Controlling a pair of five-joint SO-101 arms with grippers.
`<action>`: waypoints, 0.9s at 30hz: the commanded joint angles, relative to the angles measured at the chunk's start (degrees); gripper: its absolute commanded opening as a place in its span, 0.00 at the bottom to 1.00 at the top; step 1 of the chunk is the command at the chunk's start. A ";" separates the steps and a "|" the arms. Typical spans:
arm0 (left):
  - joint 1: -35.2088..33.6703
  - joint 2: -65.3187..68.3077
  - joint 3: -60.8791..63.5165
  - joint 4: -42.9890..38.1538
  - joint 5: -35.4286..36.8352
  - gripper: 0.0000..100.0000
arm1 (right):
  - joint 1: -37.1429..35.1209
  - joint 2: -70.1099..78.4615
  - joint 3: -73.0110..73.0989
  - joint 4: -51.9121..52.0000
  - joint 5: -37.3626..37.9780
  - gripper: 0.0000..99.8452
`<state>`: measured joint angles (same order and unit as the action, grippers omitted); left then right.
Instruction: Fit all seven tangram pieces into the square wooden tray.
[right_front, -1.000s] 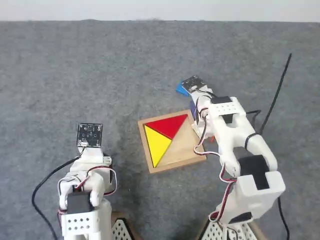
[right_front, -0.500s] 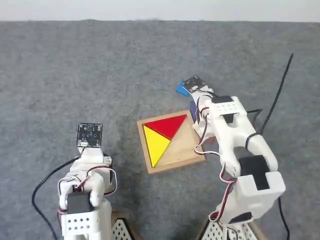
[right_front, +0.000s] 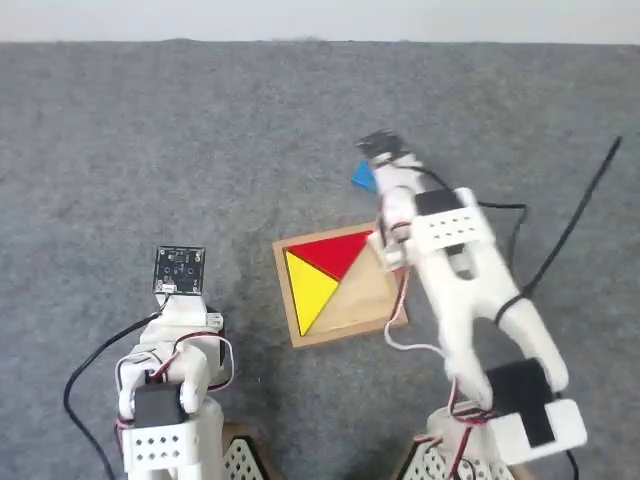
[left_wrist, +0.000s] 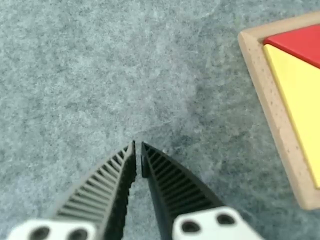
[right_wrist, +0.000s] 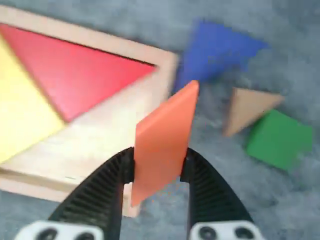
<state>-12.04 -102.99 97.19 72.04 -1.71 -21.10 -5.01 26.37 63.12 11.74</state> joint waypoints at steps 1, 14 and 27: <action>-0.09 -1.05 -0.75 0.18 0.97 0.02 | -5.76 -1.71 -0.88 0.31 -3.43 0.04; -0.09 -1.05 -0.75 0.18 0.97 0.02 | -7.87 14.02 -8.26 -0.92 -9.32 0.04; -0.09 -1.05 -0.75 0.18 0.97 0.02 | -7.87 14.20 -9.14 -2.07 -5.10 0.20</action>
<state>-12.04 -102.99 97.19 72.04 -1.71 -28.84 10.02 20.40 62.51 5.58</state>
